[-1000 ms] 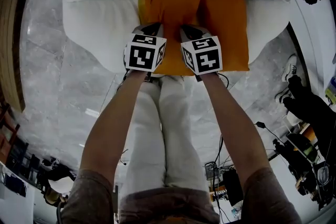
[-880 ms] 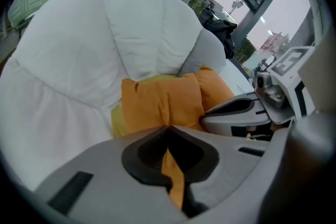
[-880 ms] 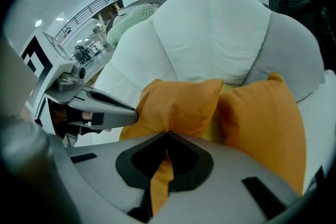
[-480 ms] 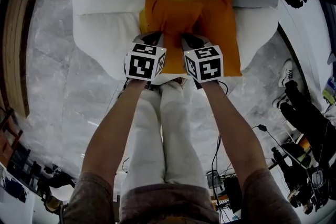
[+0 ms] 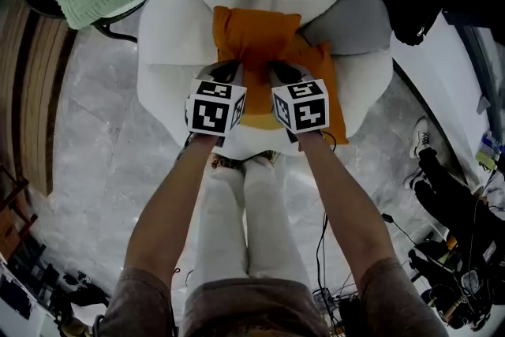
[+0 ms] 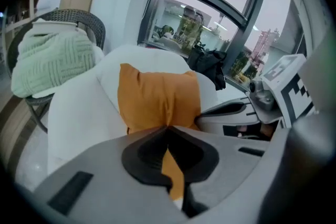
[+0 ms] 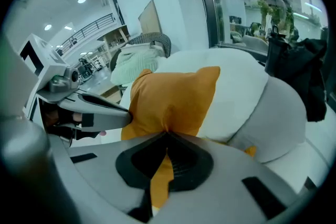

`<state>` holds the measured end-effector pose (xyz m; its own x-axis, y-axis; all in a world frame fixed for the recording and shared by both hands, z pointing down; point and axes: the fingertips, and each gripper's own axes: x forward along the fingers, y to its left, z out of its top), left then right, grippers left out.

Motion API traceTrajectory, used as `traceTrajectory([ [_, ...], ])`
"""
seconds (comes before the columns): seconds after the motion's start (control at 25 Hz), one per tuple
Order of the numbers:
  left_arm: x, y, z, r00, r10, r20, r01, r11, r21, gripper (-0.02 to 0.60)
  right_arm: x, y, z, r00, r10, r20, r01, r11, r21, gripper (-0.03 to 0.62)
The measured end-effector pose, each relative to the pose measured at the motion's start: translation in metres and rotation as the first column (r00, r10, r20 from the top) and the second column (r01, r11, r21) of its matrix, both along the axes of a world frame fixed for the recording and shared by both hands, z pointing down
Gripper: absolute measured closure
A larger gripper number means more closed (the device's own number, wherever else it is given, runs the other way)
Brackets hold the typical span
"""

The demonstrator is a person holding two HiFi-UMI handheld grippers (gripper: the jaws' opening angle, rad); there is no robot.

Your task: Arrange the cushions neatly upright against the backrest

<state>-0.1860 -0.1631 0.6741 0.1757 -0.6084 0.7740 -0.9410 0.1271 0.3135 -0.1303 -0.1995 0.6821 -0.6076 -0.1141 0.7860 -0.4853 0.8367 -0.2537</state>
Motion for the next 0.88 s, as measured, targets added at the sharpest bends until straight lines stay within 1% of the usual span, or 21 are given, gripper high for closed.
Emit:
traceTrajectory([
  [0.12,-0.021,-0.019,-0.015,1.0,-0.016,0.025,0.016,0.999,0.037,0.572,-0.022,-0.022,-0.017,0.999,-0.006,0.038,0.004,0.999,0.044,0.569],
  [0.24,-0.04,-0.035,-0.018,0.998,-0.036,0.043,0.033,0.997,0.067,0.572,-0.043,-0.04,-0.019,0.998,-0.012,0.068,0.007,0.997,0.08,0.569],
  [0.36,-0.047,-0.045,-0.01,0.998,-0.038,0.057,0.034,0.996,0.078,0.572,-0.051,-0.05,-0.008,0.997,-0.001,0.077,-0.006,0.996,0.088,0.569],
  [0.52,-0.061,-0.055,0.01,0.997,-0.012,0.077,0.006,0.997,0.077,0.572,-0.065,-0.061,0.012,0.996,-0.011,0.083,0.002,0.994,0.105,0.568],
  [0.6,-0.065,-0.058,0.021,0.997,-0.006,0.072,0.001,0.998,0.067,0.571,-0.069,-0.065,0.021,0.996,-0.021,0.089,0.011,0.993,0.115,0.568],
  [0.76,-0.058,-0.058,0.038,0.997,0.0,0.079,-0.005,0.998,0.062,0.571,-0.063,-0.066,0.037,0.996,-0.036,0.078,0.025,0.989,0.144,0.568],
  [0.88,-0.061,-0.057,0.045,0.997,-0.035,0.072,0.03,0.997,0.074,0.571,-0.066,-0.064,0.043,0.995,-0.04,0.089,0.026,0.988,0.151,0.568],
])
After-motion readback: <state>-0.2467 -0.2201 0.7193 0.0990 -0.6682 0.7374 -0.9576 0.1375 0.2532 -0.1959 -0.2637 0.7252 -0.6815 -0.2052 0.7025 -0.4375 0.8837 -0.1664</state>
